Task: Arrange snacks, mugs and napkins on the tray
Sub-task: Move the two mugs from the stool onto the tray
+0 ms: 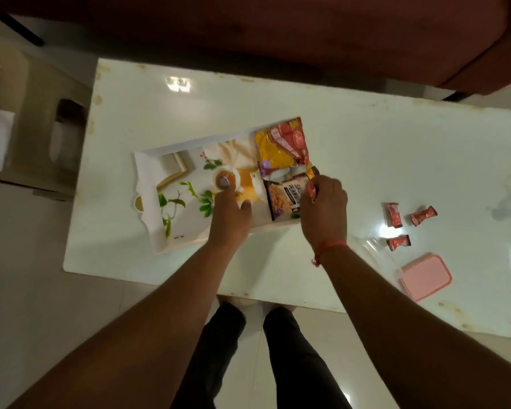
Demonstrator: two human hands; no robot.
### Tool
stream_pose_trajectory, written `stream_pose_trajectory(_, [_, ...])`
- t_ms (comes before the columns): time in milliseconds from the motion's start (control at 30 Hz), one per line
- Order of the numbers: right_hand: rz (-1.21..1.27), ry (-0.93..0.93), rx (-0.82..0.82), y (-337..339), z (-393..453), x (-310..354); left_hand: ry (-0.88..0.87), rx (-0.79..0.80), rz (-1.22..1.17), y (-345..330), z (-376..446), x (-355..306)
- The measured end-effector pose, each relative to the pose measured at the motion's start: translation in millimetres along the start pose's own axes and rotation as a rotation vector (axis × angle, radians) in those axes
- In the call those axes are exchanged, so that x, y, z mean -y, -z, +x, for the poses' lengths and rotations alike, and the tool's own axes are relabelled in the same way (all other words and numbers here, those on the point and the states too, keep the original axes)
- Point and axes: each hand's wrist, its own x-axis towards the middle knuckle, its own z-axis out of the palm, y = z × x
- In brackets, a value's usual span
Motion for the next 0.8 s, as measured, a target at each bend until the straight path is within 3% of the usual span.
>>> stream_pose_trajectory(167, [-0.284, 0.291, 0.128, -19.9, -9.8, 59.6, -0.172, -0.045, 0.255, 62.5, -0.2, 21.7])
stream_pose_trajectory(233, [-0.246, 0.346, 0.131, -37.0, -7.6, 96.7, -0.231, -0.06, 0.316, 92.7, 8.9, 34.6])
stream_pose_trajectory(467, [-0.259, 0.418, 0.276, -133.2, 3.4, 244.4, -0.377, -0.176, 0.513, 230.0, 77.1, 106.4])
stream_pose_trajectory(800, [-0.118, 0.515, 0.396, -271.5, -5.4, 480.0, -0.462, -0.483, 0.538, 482.2, 171.7, 204.0])
